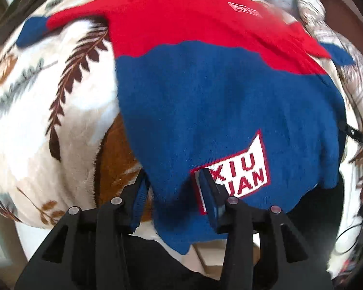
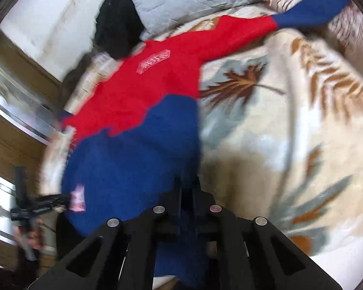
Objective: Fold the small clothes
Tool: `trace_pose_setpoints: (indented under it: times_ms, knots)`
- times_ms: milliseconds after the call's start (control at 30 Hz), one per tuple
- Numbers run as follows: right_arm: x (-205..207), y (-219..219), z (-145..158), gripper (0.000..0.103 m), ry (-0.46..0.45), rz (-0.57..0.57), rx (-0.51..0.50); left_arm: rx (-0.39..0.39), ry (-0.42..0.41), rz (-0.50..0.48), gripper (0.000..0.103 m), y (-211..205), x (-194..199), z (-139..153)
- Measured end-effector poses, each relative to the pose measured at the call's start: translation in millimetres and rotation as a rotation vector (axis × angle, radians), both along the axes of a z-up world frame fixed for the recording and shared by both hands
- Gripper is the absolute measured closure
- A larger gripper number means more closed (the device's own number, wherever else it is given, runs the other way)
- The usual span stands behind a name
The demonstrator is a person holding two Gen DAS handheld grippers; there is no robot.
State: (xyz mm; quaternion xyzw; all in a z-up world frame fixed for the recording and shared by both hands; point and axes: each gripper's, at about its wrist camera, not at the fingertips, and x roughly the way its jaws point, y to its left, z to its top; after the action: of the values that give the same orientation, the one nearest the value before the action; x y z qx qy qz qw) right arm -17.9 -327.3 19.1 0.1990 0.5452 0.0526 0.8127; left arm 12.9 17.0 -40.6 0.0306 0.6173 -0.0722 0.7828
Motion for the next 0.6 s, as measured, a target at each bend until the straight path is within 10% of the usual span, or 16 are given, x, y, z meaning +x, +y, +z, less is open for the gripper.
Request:
trace_pose_setpoints:
  times_ms: [133,267,433,600]
  knots:
    - [10,-9,13,0.089,0.017,-0.024,-0.014,-0.078,-0.054,-0.037,0.062,-3,7,32]
    - [46,-7,41,0.053,-0.125,-0.036,0.023,-0.09,-0.139,-0.041,0.054,-12,36,52]
    - [114,-2,3,0.053,-0.076,-0.11,-0.057,-0.11,-0.148,0.001,0.054,-26,89,43]
    - [153,14,-25,0.098,-0.042,-0.029,-0.135,-0.163,-0.217,0.038,0.052,-19,99,50]
